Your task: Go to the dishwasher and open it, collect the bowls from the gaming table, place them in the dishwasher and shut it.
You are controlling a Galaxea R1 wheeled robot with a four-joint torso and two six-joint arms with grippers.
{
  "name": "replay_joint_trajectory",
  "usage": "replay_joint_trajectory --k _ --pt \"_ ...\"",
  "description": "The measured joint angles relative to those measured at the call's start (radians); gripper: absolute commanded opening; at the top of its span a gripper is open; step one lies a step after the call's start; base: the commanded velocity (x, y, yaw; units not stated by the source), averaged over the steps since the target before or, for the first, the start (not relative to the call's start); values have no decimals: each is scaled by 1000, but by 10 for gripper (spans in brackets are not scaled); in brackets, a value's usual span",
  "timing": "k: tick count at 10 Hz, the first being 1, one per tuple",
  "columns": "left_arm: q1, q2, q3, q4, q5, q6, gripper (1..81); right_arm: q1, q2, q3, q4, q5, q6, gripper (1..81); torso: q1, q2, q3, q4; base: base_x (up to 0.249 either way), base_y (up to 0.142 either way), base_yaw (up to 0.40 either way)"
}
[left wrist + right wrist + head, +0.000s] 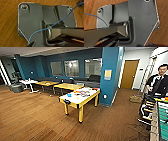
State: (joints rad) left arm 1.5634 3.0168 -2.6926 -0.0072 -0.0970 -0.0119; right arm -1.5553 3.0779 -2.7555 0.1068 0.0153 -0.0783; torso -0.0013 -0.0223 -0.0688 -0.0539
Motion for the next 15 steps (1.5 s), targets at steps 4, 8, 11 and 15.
replay_joint_trajectory --k 4,8,11,15 --pt "-18 0 0 0 -6 0 811 23 0 0 0 9 0 811 2 1 0 0 126 0 0" --pt "-13 0 0 0 -4 0 811 13 0 0 0 3 0 811 2 1 0 0 126 0 0" --pt "-13 0 0 0 -4 0 811 13 0 0 0 3 0 811 3 1 0 0 126 0 0" --pt "-13 0 1 0 -4 0 811 13 0 0 0 3 0 811 3 1 0 0 127 15 0"
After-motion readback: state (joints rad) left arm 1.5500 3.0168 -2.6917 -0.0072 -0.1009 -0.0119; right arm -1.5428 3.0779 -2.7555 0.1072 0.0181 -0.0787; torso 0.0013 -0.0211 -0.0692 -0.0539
